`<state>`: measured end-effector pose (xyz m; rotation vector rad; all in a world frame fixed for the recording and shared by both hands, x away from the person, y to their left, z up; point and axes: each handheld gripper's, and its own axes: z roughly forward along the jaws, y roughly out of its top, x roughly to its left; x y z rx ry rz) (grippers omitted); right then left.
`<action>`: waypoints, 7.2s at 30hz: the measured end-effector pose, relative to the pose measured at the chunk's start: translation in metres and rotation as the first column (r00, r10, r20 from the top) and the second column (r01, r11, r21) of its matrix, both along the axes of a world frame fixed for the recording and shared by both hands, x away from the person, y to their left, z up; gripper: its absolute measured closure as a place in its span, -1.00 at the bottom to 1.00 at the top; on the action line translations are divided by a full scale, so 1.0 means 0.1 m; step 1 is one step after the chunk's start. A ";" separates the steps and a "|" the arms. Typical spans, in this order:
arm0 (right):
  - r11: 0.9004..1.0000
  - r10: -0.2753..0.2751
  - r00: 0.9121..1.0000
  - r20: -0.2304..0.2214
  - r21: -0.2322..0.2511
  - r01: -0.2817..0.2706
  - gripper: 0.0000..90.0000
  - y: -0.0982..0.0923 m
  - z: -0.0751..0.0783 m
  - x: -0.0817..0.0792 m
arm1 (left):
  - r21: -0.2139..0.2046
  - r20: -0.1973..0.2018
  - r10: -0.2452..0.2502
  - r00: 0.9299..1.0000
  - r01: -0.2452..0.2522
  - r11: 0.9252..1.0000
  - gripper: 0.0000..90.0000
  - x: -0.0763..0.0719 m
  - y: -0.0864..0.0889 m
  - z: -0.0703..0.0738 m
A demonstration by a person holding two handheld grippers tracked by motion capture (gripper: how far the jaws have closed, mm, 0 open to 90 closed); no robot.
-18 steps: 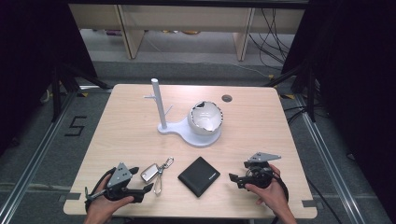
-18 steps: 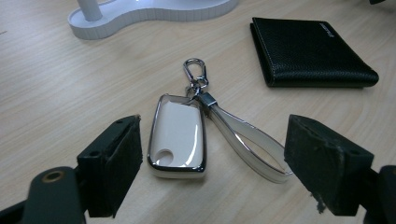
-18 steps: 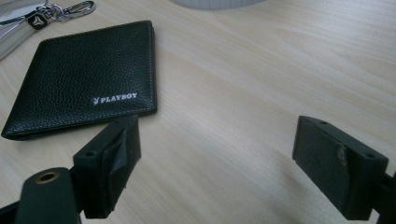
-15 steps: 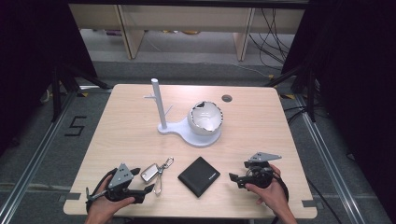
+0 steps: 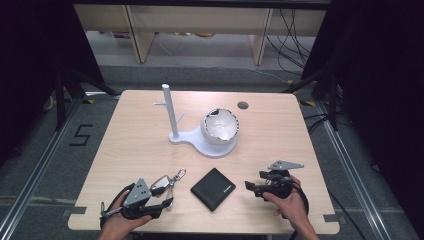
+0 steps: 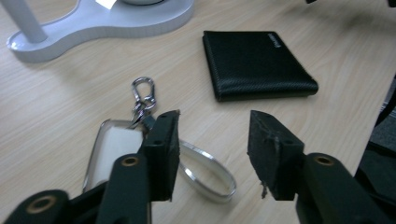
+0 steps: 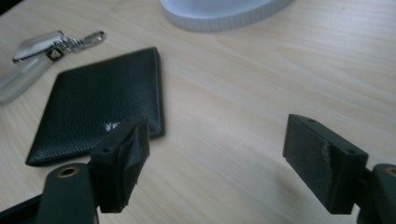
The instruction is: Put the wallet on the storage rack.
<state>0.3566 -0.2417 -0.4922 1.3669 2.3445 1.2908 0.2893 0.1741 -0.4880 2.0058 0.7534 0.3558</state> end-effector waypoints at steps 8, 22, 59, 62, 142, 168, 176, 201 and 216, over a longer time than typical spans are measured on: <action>0.996 0.076 0.997 -0.015 0.037 -0.075 -0.28 0.23 0.03 0.14 | 0.014 -0.004 -0.069 0.998 0.069 0.998 0.75 0.07 -0.34 -0.02; 0.986 0.162 0.983 -0.091 0.060 -0.157 0.01 0.62 0.00 0.36 | 0.138 -0.059 -0.182 0.981 0.189 0.972 0.91 0.17 -0.86 -0.17; 0.976 0.129 0.950 -0.284 0.208 -0.071 0.26 0.63 -0.17 0.46 | 0.226 -0.113 -0.165 0.980 0.187 0.956 0.97 0.21 -0.97 -0.22; 0.966 0.156 0.941 -0.299 0.244 -0.083 0.40 0.62 -0.17 0.45 | 0.224 -0.114 -0.163 0.980 0.185 0.957 0.97 0.21 -0.96 -0.22; 0.940 -0.176 0.984 0.026 0.301 0.160 0.79 0.25 1.06 1.63 | 0.125 -0.052 0.161 0.986 -0.153 0.980 -0.36 0.10 0.20 0.06; 0.956 -0.144 0.988 -0.064 0.249 0.155 0.65 0.62 0.57 1.86 | 0.137 -0.067 0.157 0.985 -0.146 0.980 -0.36 0.11 0.22 0.00; 0.970 -0.187 0.981 -0.047 0.146 0.192 -0.07 0.53 0.66 1.80 | 0.122 -0.074 0.169 0.983 -0.159 0.980 -0.38 0.11 0.23 -0.01; 0.992 -0.123 0.989 0.087 0.054 0.119 -0.24 0.03 0.58 0.81 | 0.129 -0.098 0.168 0.981 -0.155 0.979 -0.49 0.13 0.26 0.00; 0.999 -0.050 0.997 0.067 0.013 0.049 -0.27 0.24 0.36 0.50 | 0.133 -0.108 0.160 0.981 -0.145 0.980 -0.53 0.15 0.27 -0.01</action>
